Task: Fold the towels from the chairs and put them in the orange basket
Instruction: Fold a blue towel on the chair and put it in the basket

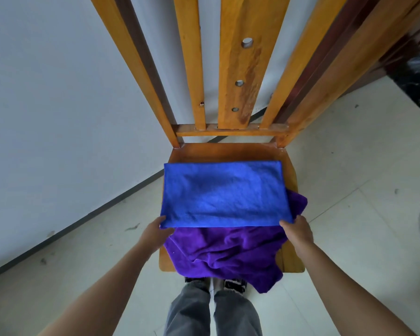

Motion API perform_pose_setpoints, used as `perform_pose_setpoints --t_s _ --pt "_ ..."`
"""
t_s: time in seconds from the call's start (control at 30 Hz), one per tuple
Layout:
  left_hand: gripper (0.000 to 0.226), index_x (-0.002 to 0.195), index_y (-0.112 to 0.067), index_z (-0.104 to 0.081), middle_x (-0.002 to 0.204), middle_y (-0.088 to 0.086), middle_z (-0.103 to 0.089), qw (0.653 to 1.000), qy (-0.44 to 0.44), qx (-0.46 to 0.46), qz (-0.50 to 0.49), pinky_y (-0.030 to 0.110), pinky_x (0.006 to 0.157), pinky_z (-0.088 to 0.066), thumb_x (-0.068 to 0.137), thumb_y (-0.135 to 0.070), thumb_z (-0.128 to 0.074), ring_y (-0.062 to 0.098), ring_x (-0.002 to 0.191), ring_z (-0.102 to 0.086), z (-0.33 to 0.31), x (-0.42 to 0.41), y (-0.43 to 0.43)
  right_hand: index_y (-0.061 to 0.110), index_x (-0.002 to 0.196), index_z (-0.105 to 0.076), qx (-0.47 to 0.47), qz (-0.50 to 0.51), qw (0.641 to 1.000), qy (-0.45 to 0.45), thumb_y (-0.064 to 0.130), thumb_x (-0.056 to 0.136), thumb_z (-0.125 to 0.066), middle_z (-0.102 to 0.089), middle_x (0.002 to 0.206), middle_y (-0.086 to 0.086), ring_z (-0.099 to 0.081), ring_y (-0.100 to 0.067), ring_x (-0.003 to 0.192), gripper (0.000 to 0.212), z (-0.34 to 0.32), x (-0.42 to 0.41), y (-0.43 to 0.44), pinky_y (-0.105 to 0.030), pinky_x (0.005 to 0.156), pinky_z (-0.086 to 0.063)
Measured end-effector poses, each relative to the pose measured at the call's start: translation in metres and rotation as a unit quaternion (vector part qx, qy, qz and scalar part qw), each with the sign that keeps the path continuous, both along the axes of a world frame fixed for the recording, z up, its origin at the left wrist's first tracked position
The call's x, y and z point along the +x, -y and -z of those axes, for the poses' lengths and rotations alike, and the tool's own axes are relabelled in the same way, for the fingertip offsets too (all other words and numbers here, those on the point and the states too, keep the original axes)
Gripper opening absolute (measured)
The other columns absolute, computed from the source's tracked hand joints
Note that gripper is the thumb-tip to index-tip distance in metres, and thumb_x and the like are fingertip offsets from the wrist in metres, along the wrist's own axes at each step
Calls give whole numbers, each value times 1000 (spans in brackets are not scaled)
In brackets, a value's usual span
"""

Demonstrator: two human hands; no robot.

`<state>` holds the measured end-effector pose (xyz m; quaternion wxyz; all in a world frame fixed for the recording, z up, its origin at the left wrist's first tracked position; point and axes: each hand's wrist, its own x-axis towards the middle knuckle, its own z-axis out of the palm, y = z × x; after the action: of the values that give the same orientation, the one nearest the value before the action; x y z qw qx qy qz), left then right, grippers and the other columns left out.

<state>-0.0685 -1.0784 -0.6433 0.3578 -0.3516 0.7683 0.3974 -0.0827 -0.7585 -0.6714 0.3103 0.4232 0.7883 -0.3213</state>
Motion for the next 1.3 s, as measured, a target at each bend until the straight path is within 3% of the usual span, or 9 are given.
perform_pose_setpoints --t_s 0.07,0.23,0.5,0.63,0.83,1.0,1.1,1.2,1.3 --pt "55 139 -6 -39 132 16 -53 1000 12 -2 -7 33 90 -42 88 -6 -58 28 106 -55 8 4 4 -1 126 -46 -59 64 996 -19 22 90 -56 -59 114 -21 -57 -32 95 44 2 5 -1 -38 83 -48" --pt "49 136 -8 -42 83 5 -60 993 22 43 -112 26 59 -42 89 -4 -53 20 69 -54 16 4 10 2 120 -51 -134 223 965 -26 23 92 -55 -62 88 -13 -60 -26 82 35 -2 0 -6 -34 74 -45" --pt "43 134 -9 -44 107 11 -57 971 48 93 -215 28 58 -43 92 -8 -49 25 79 -57 22 -1 12 2 99 -53 -107 319 942 -8 19 86 -65 -53 71 -9 -57 -26 74 24 1 -13 2 -37 75 -49" --pt "42 133 -8 -45 108 12 -57 968 52 102 -222 29 57 -43 92 -7 -49 25 80 -58 26 2 17 2 68 -52 57 166 976 -132 17 86 -56 -47 61 -7 -45 -23 57 23 -14 -16 28 -29 50 -35" --pt "33 124 -10 -51 110 13 -59 962 36 119 -242 30 60 -46 92 -6 -48 29 86 -59 26 4 23 0 91 -60 -1 -33 934 -356 7 81 -64 -64 85 -11 -55 -20 73 13 -58 -23 134 -22 64 -37" --pt "26 112 -10 -54 95 10 -60 954 29 131 -268 30 58 -44 90 1 -44 24 73 -59 23 4 24 8 89 -51 -187 -190 921 -283 11 87 -58 -51 90 -1 -48 -14 78 8 -49 -23 200 -12 65 -30" --pt "25 105 -9 -57 86 9 -61 952 26 137 -271 29 56 -42 90 3 -42 24 70 -58 22 3 27 7 115 -49 -271 -268 911 -159 21 93 -53 -56 117 -6 -55 -19 106 27 -26 -12 211 -19 84 -40" --pt "26 108 -8 -57 83 9 -62 957 8 132 -257 28 58 -41 90 3 -42 22 68 -56 25 4 28 7 128 -46 -208 -335 909 -136 23 95 -49 -51 133 -8 -49 -22 122 38 -7 3 198 -30 97 -38" --pt "41 131 -9 -48 111 11 -61 992 -47 20 -115 36 78 -48 91 -5 -46 24 84 -58 36 10 29 5 106 -62 -26 -422 873 -244 14 80 -69 -64 107 -10 -61 -29 98 28 0 10 181 -36 75 -50"
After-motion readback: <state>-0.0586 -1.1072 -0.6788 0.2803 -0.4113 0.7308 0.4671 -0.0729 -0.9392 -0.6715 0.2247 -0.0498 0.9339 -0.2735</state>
